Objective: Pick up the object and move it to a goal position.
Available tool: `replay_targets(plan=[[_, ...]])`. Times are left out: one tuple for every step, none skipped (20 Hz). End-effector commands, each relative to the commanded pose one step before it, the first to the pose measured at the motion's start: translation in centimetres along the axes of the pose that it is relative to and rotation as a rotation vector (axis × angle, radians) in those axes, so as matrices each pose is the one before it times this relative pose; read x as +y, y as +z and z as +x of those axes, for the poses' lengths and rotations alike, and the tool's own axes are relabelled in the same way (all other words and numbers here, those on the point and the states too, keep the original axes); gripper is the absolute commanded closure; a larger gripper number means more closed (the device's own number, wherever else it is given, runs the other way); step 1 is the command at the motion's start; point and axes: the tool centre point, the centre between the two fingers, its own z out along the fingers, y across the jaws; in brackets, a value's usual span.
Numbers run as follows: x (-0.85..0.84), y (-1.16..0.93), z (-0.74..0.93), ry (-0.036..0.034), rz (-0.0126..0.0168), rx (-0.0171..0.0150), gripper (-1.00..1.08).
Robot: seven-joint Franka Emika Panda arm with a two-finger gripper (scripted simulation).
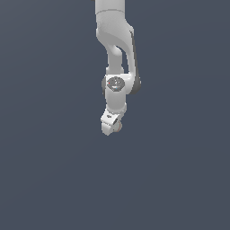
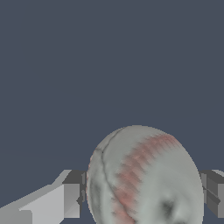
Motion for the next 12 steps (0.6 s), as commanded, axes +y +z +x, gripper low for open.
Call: replay_targets(plan=[[-0.08, 0.118, 0.019, -0.00075, 0.00181, -0.00053, 1.08], [0.0, 0.0, 0.0, 0.0, 0.0, 0.0, 1.08], [0.0, 0.0, 0.0, 0.0, 0.0, 0.0, 1.08], [0.0, 0.0, 0.0, 0.0, 0.0, 0.0, 1.08], [0.075, -0.113, -0.005, 0.00057, -0.00207, 0.00037, 1.08], [0.006, -0.02, 0.02, 0.0, 0.0, 0.0, 1.08], [0.019, -0.059, 0.06, 0.0, 0.0, 0.0, 1.08], [0.031, -0.099, 0.1, 0.0, 0.0, 0.0, 1.08], [0.043, -0.138, 0.14, 0.0, 0.0, 0.0, 1.08], [0.056, -0.178, 0.179, 0.0, 0.0, 0.0, 1.08], [0.069, -0.217, 0.219, 0.0, 0.0, 0.0, 1.08], [0.081, -0.256, 0.259, 0.0, 0.0, 0.0, 1.08]])
